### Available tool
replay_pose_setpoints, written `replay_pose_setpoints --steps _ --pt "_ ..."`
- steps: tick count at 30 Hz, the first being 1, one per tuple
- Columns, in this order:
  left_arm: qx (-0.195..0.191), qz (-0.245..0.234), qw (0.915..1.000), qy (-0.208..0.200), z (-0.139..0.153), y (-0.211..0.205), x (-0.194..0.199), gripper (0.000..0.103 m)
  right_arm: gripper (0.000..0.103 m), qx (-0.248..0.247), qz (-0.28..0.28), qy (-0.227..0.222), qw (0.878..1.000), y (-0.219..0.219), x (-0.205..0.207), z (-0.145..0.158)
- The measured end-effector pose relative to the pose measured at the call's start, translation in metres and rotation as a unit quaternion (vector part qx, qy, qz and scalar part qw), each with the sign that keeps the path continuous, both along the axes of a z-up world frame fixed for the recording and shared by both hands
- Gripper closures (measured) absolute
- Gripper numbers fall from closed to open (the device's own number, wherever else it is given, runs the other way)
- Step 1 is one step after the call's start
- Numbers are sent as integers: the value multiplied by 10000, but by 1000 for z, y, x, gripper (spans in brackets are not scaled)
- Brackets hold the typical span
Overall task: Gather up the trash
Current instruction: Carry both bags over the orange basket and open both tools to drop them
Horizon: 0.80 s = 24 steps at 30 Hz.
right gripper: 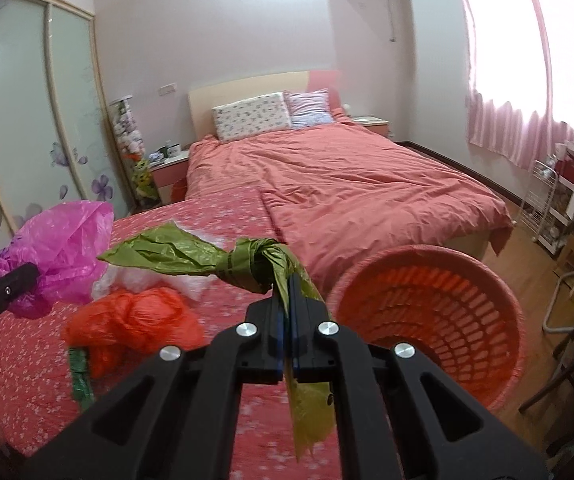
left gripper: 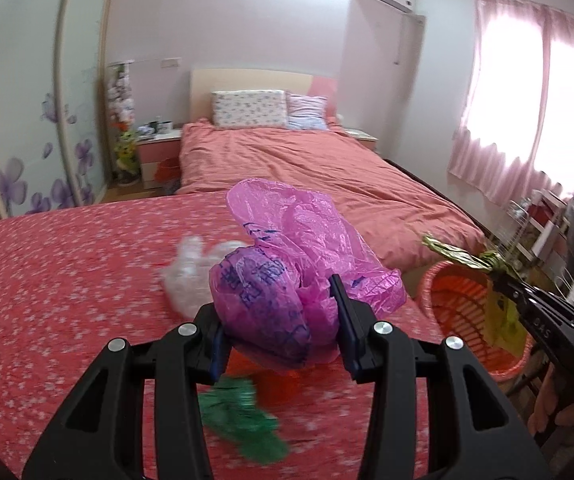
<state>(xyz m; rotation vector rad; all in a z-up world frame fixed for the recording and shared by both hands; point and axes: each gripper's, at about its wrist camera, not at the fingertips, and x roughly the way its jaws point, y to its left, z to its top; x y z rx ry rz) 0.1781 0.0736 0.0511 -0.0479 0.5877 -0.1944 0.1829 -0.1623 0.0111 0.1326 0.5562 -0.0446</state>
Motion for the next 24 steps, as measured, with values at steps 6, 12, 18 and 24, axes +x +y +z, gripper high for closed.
replay_pose_setpoints --steps 6,12,18,24 --pt "-33 -378 9993 22 -5 -29 5 59 99 67 -390 31 9992 -38 -6 -7" --pt "-95 -677 9976 95 -14 -66 8 59 99 155 -731 72 9972 -72 -9 -14" --pt "-139 -920 9955 181 -22 -98 13 59 99 206 -981 116 9949 -95 -12 -23" --pt "-123 -1180 9926 252 -29 -128 15 59 99 256 -1184 199 9924 -114 -10 -33"
